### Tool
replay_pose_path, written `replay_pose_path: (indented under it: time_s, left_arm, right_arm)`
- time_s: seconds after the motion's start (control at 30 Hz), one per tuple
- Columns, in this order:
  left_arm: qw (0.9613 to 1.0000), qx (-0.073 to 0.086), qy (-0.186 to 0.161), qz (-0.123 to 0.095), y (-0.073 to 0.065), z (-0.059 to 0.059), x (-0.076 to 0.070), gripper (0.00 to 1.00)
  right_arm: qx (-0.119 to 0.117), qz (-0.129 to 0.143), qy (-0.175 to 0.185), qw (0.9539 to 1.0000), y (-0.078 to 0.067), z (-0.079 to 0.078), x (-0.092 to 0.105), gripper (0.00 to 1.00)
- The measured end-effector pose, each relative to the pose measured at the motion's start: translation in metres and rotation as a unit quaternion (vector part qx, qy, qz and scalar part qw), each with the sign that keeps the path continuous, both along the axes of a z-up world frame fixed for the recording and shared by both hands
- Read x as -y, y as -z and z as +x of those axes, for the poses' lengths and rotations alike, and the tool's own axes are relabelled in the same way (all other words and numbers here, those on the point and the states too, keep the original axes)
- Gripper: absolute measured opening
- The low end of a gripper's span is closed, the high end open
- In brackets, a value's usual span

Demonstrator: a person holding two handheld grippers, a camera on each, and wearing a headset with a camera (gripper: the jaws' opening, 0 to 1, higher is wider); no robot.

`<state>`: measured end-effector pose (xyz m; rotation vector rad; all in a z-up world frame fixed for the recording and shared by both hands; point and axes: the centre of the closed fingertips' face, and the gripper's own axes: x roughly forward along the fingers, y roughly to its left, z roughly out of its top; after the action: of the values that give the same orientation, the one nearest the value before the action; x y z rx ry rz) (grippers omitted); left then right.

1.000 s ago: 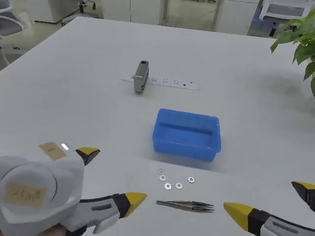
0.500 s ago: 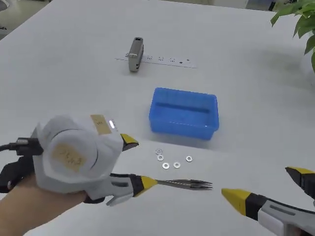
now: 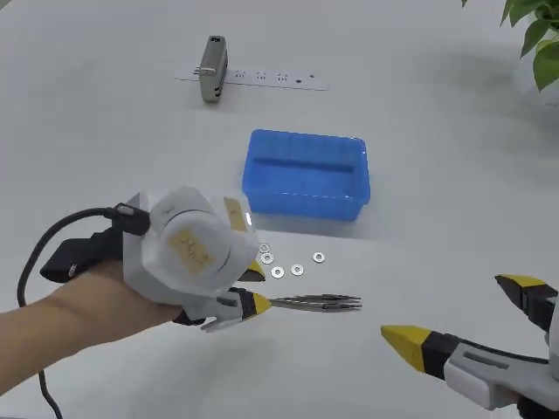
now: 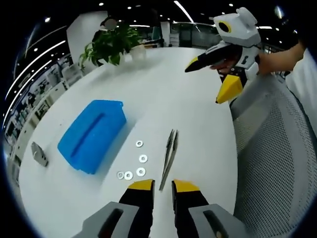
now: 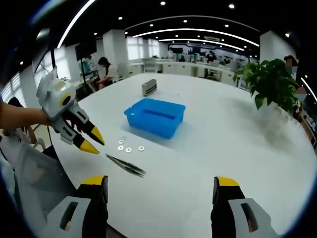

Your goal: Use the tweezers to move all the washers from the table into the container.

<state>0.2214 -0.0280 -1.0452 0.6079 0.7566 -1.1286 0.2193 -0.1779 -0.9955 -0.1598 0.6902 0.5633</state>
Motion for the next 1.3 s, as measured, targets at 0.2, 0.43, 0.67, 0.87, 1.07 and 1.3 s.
replay_pose_path:
  time_s: [0.2, 0.43, 0.67, 0.87, 1.07, 1.3]
  left_arm:
    - [0.9998, -0.016, 0.011, 0.011, 0.017, 0.002, 0.0, 0.08]
    - [0.9995, -0.023, 0.018, 0.015, 0.027, 0.002, 0.002, 0.04]
    - [0.9987, -0.016, 0.042, 0.026, 0.031, 0.002, 0.004, 0.0]
    - [0.9987, -0.027, 0.038, 0.02, 0.031, -0.002, 0.006, 0.0]
    - [0.9995, -0.025, 0.02, 0.004, 0.02, -0.006, 0.006, 0.0]
    - [0.9997, -0.004, 0.017, -0.018, -0.006, -0.016, 0.008, 0.0]
  right_arm:
    - [-0.002, -0.004, -0.005, 1.0, 0.001, 0.001, -0.001, 0.85]
    - [-0.005, -0.007, -0.017, 0.9998, 0.001, 0.0, -0.009, 0.85]
    - [0.0, -0.007, -0.034, 0.9994, -0.004, 0.0, -0.017, 0.84]
    - [0.002, -0.001, -0.053, 0.9986, -0.006, -0.003, -0.027, 0.82]
    - [0.008, -0.003, -0.078, 0.9969, -0.007, -0.003, -0.045, 0.8]
    - [0.012, -0.006, -0.135, 0.9908, -0.007, -0.005, -0.064, 0.67]
